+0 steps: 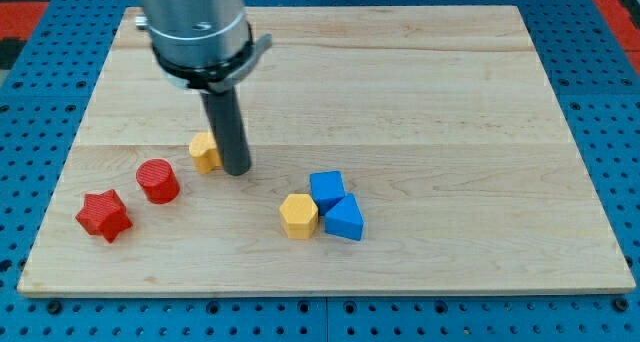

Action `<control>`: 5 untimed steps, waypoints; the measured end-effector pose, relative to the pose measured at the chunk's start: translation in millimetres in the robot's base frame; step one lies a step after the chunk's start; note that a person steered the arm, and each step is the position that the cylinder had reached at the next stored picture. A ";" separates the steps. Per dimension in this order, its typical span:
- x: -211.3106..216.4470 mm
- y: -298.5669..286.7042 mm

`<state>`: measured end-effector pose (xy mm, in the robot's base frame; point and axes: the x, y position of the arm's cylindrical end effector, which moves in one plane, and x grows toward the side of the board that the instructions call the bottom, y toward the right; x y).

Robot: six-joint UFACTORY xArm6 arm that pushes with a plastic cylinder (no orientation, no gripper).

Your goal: Move the blue cube away from the blue triangle

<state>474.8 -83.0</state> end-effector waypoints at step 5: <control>9.9 126.8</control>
<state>484.7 43.8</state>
